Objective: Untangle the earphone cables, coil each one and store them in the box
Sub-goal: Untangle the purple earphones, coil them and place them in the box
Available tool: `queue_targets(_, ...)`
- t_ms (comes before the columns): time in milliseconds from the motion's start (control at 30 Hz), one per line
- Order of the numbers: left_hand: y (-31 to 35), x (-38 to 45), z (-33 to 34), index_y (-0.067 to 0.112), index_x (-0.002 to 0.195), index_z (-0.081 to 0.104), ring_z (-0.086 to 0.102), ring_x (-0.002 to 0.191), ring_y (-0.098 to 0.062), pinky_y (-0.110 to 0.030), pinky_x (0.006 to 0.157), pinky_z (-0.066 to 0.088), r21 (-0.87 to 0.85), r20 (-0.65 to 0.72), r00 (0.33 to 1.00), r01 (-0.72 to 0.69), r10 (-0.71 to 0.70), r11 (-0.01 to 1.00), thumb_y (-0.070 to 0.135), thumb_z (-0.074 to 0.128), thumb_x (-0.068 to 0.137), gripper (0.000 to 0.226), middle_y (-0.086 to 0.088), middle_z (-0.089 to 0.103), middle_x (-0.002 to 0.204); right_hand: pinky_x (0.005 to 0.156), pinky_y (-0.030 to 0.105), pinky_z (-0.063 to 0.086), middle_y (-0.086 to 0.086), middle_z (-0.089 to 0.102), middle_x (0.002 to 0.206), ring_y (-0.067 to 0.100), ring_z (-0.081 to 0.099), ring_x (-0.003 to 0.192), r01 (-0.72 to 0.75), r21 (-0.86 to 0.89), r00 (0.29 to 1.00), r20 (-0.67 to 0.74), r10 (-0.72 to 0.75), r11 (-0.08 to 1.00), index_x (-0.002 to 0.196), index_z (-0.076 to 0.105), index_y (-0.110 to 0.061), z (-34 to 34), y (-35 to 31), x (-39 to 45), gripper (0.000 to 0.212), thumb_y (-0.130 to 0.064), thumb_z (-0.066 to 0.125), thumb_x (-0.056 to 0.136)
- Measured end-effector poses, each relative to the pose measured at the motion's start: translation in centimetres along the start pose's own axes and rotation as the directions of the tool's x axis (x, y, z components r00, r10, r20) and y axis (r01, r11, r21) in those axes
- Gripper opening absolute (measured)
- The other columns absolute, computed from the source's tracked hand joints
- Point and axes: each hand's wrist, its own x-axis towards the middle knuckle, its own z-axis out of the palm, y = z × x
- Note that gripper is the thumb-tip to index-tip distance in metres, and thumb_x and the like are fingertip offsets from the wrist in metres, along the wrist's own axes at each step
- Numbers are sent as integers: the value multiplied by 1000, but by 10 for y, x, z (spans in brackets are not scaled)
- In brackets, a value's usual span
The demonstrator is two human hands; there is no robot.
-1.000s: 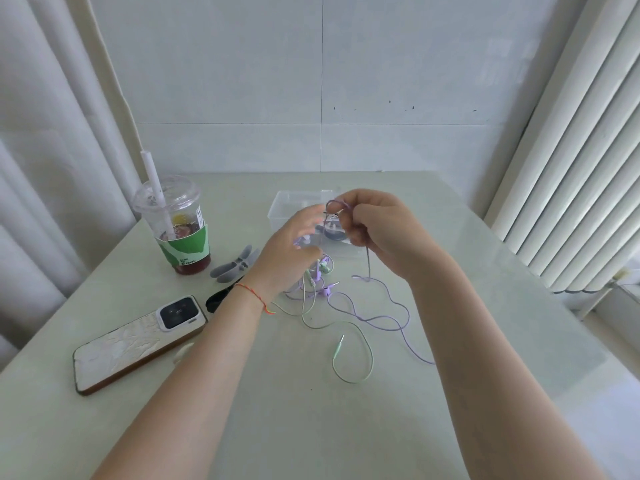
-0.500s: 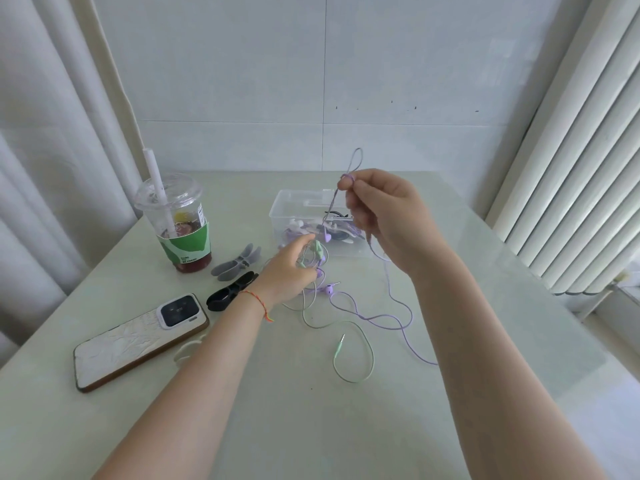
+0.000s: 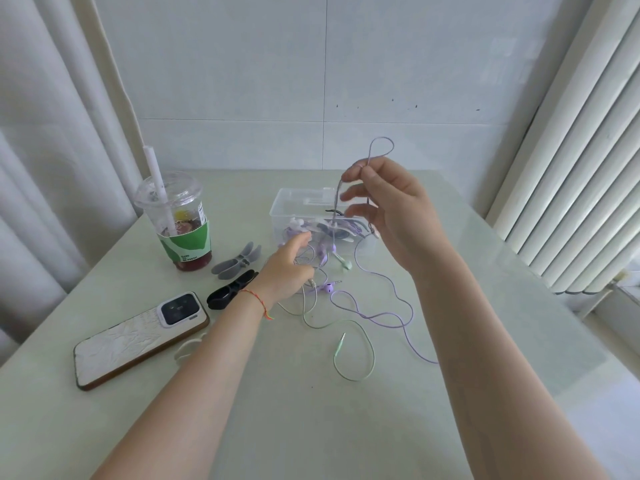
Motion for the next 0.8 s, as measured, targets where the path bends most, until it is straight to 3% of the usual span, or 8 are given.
queue_targets(67, 2, -1, 1, 33, 145, 36, 35, 139, -9, -39, 113, 33, -8, -6, 1000, -10, 10, 1000, 23, 49, 65, 82, 5, 41, 149, 71, 33, 50, 1, 61, 94, 20, 58, 85, -47, -17, 999, -23, 46, 999, 89, 59, -11, 0, 3, 2, 21, -8, 42, 101)
queue_targets(133, 6, -1, 1, 29, 142, 42, 41, 135, -12, -38, 112, 35, -23, -35, 999, -35, 34, 999, 21, 51, 69, 74, 2, 45, 146, 71, 34, 52, 4, 63, 94, 22, 60, 84, -152, -114, 987, -70, 145, 982, 87, 61, -10, 1, 8, 3, 22, -8, 44, 101)
queue_targets(267, 17, -4, -2, 32, 110, 63, 57, 108, -9, -37, 102, 45, -118, -152, 980, -148, 130, 982, 20, 49, 74, 41, 5, 64, 120, 70, 35, 54, 10, 63, 86, 25, 62, 74, -308, -164, 949, -126, 290, 937, 85, 64, -6, 1, 12, 3, 23, -8, 45, 100)
queue_targets(400, 38, -14, -5, 33, 90, 72, 63, 99, -11, -26, 81, 45, -336, -85, 978, -208, 191, 918, 13, 58, 75, 29, 6, 72, 103, 65, 32, 55, 12, 63, 88, 25, 62, 78, -252, -108, 968, -32, 250, 962, 88, 64, -5, 3, 6, 1, 22, -9, 46, 100)
queue_targets(500, 45, -20, -3, 24, 68, 70, 65, 85, -23, -30, 75, 50, -324, 4, 966, -245, 260, 914, -1, 52, 81, 34, -12, 69, 89, 56, 26, 45, 1, 63, 87, 19, 56, 80, -131, -112, 991, 6, 132, 985, 91, 65, -10, 5, 2, -1, 20, -12, 48, 100)
queue_targets(567, 44, -20, -3, 17, 69, 69, 62, 72, -26, -36, 77, 52, -327, -20, 968, -242, 250, 914, -7, 47, 82, 35, -15, 65, 72, 53, 24, 34, -3, 58, 78, 15, 49, 70, -73, -117, 997, -10, 73, 990, 91, 65, -13, 5, -1, -2, 19, -14, 48, 100)
queue_targets(667, 41, -15, -5, 7, 70, 64, 44, 50, -15, -26, 58, 40, -300, -126, 973, -224, 194, 927, -5, 41, 80, 29, 2, 51, 49, 53, 32, 17, 2, 43, 67, 17, 34, 54, -75, -129, 995, -70, 66, 989, 83, 64, -13, 2, -4, -2, 23, -11, 47, 98)
queue_targets(800, 30, -3, -11, 15, 78, 65, 31, 48, -15, -26, 53, 29, -252, -288, 953, -172, 96, 952, -2, 41, 88, 31, 9, 46, 51, 53, 31, 15, 3, 34, 58, 17, 25, 48, -159, -227, 974, -198, 114, 961, 65, 58, -13, -3, -8, -1, 27, -10, 47, 90)
